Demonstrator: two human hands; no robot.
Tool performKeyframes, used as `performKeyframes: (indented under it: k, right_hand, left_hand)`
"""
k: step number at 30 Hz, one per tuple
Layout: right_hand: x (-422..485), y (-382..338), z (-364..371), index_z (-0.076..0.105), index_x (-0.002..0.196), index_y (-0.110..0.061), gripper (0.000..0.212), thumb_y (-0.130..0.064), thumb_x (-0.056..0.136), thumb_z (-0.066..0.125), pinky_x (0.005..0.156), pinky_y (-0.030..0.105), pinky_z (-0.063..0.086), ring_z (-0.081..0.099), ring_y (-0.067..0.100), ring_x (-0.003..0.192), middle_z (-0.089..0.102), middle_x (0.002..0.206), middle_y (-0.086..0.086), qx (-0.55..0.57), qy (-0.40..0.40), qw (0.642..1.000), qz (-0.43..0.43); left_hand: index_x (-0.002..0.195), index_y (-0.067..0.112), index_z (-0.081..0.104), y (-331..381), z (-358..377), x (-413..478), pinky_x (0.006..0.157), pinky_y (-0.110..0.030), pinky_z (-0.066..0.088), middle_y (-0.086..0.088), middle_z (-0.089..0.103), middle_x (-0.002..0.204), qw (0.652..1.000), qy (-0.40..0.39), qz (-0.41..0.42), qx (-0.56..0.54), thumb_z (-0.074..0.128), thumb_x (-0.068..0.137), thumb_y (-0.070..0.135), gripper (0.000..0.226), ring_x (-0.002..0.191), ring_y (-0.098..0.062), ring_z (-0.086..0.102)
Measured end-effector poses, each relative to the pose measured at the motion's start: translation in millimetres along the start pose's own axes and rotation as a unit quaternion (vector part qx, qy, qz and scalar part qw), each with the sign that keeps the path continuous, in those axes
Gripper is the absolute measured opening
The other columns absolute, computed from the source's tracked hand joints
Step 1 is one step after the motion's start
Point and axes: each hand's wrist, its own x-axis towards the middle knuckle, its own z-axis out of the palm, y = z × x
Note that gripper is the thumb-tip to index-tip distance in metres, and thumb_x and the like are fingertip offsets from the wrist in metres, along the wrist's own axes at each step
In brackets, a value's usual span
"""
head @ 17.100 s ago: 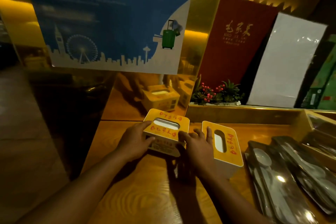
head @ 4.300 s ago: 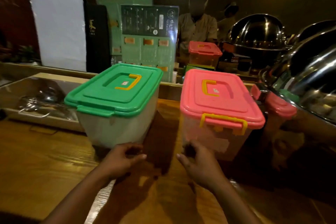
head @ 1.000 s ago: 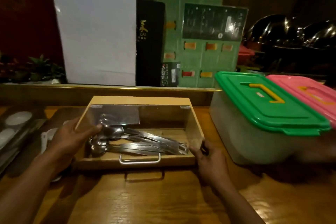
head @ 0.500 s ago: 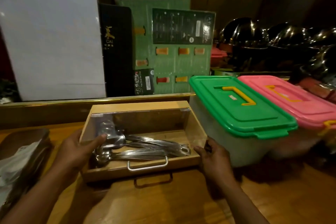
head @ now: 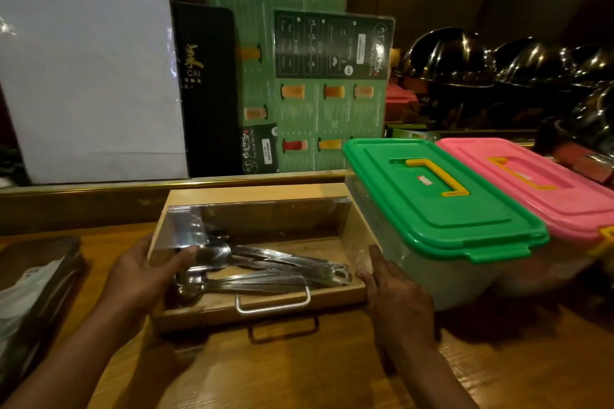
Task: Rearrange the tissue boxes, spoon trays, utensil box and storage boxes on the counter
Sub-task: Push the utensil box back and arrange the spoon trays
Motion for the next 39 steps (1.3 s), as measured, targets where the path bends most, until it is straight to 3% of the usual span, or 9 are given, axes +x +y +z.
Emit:
performKeyframes:
  k: [5,13,17,23,29,31,34,36,39]
  right_hand:
    - [2,1,-3,0.061,0.133,-0.017,0.047,-0.031,0.089,0.070,0.052,0.037,0.056,0.070,0.028,0.062,0.074,0.099,0.007,0.017,0.003,1.000,-0.010]
    - [4,4,2,0.055,0.137,-0.019,0.050,-0.030,0.090,0.068,0.060,0.040,0.058,0.071,0.031,0.077,0.071,0.110,0.005,0.020,-0.011,1.000,0.020]
    - [2,4,4,0.053,0.138,-0.017,0.054,-0.021,0.087,0.072,0.061,0.042,0.059,0.071,0.032,0.077,0.069,0.114,0.008,0.013,-0.025,0.999,0.031]
    - [3,0,-2,0.040,0.148,-0.023,0.053,-0.028,0.097,0.055,0.081,0.044,0.057,0.065,0.032,0.108,0.057,0.139,0.007,0.017,-0.077,0.995,0.063]
    - [5,-7,-23,0.026,0.154,-0.024,0.055,-0.026,0.102,0.045,0.094,0.034,0.049,0.052,0.022,0.128,0.043,0.153,0.003,0.058,-0.110,0.990,0.063]
    - [2,-11,-27,0.037,0.149,-0.022,0.054,-0.027,0.098,0.052,0.089,0.041,0.054,0.061,0.030,0.115,0.056,0.140,0.010,0.092,-0.130,0.986,0.055]
    - [-8,-24,-19,0.062,0.129,-0.018,0.042,-0.021,0.088,0.066,0.064,0.047,0.060,0.068,0.031,0.064,0.074,0.093,0.016,0.163,-0.031,0.986,0.024]
    - [-15,-48,-20,0.069,0.114,-0.014,0.027,-0.016,0.087,0.065,0.063,0.043,0.060,0.066,0.026,0.059,0.074,0.083,0.012,0.204,-0.007,0.977,-0.068]
    - [-30,-98,-15,0.071,0.103,-0.024,0.029,-0.012,0.077,0.079,0.059,0.036,0.059,0.065,0.012,0.064,0.072,0.083,-0.002,0.255,-0.077,0.948,-0.176]
  left_hand:
    - [0.140,0.019,0.053,-1,4,1,0.064,-0.036,0.054,0.002,0.065,0.103,1.000,0.007,-0.001,0.009,0.082,0.078,0.028,0.068,0.090,-0.016,0.064]
    - [0.136,0.024,0.054,2,10,-1,0.067,-0.035,0.053,0.001,0.066,0.106,1.000,0.014,-0.013,0.009,0.084,0.077,0.028,0.067,0.099,-0.024,0.066]
    - [0.138,0.022,0.053,6,13,-4,0.066,-0.033,0.052,0.007,0.064,0.102,1.000,0.016,-0.016,0.021,0.082,0.081,0.027,0.063,0.093,-0.015,0.063]
    - [0.127,0.024,0.060,10,12,-8,0.071,-0.035,0.054,-0.001,0.070,0.110,0.999,0.019,-0.026,0.038,0.083,0.080,0.033,0.054,0.101,-0.023,0.068]
    - [0.124,0.030,0.057,19,12,-14,0.068,-0.029,0.053,0.005,0.068,0.108,0.998,0.015,-0.033,0.044,0.082,0.082,0.034,0.050,0.097,-0.014,0.065]
    - [0.128,0.031,0.056,22,9,-18,0.073,-0.031,0.055,0.005,0.068,0.113,0.999,0.001,-0.030,0.046,0.081,0.082,0.038,0.052,0.103,-0.016,0.066]
    - [0.137,0.034,0.055,21,-6,-26,0.089,-0.041,0.059,0.003,0.068,0.128,0.998,-0.021,-0.019,0.051,0.075,0.085,0.047,0.057,0.114,-0.017,0.066]
    - [0.147,0.033,0.046,22,-22,-35,0.103,-0.046,0.053,0.000,0.058,0.145,0.998,-0.022,-0.015,0.064,0.071,0.087,0.052,0.067,0.128,-0.017,0.058]
    - [0.150,0.029,0.046,21,-66,-50,0.110,-0.046,0.046,-0.002,0.052,0.151,0.992,0.000,0.027,0.125,0.068,0.090,0.050,0.067,0.137,-0.016,0.050]
